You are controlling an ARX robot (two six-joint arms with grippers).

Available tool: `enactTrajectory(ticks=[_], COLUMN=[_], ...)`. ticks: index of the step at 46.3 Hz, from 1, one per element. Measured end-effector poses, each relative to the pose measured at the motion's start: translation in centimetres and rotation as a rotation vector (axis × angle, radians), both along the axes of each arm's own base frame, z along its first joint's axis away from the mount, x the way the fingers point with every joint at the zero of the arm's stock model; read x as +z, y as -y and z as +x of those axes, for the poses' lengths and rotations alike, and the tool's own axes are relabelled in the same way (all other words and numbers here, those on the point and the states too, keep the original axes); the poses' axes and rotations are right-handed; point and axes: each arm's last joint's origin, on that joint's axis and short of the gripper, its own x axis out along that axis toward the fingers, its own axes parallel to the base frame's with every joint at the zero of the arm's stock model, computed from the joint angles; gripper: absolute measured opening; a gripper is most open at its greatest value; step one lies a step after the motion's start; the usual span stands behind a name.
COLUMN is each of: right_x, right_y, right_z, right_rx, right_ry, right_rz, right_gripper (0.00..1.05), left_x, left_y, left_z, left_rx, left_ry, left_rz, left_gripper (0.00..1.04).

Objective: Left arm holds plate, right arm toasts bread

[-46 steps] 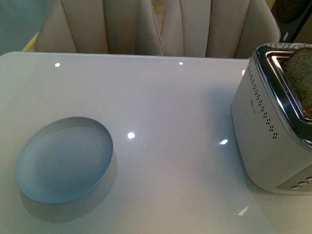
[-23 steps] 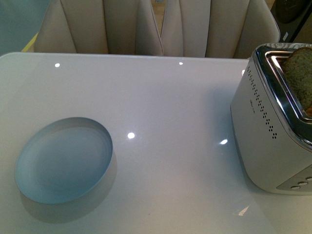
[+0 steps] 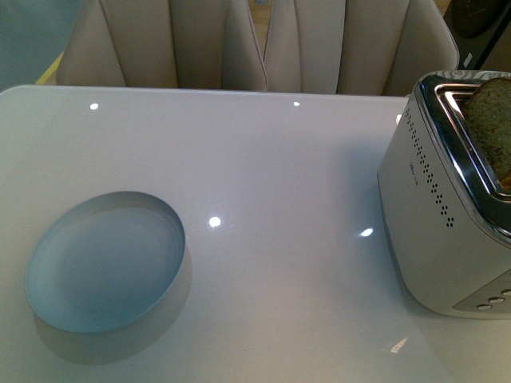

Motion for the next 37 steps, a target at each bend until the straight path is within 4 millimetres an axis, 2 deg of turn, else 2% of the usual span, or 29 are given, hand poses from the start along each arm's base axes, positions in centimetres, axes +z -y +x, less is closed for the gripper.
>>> enactTrajectory(ticks=[4,8,11,17,23,28,37], right_x=[0.00,0.00,0.00,0.00,0.00,0.00,0.00], right_y=[0.00,0.00,0.00,0.00,0.00,0.00,0.00], right_z=[0.00,0.00,0.00,0.00,0.00,0.00,0.00], right_rx=[0.000,0.000,0.000,0.000,0.000,0.000,0.000], right_ry=[0.000,0.000,0.000,0.000,0.000,0.000,0.000], right_rz=[0.000,0.000,0.000,0.000,0.000,0.000,0.000], right_gripper=[0.96,0.96,0.96,0.96,0.96,0.96,0.96], left_x=[0.00,0.00,0.00,0.00,0.00,0.00,0.00], left_y=[0.00,0.00,0.00,0.00,0.00,0.00,0.00], left_z=[0.00,0.00,0.00,0.00,0.00,0.00,0.00], left_rx=[0.000,0.000,0.000,0.000,0.000,0.000,0.000], left_ry=[0.000,0.000,0.000,0.000,0.000,0.000,0.000], left_rz=[-0.001,0.000,0.000,0.000,0.000,0.000,0.002], left_gripper=[0.04,0.15,0.26,0.54,0.74,0.98,0.98])
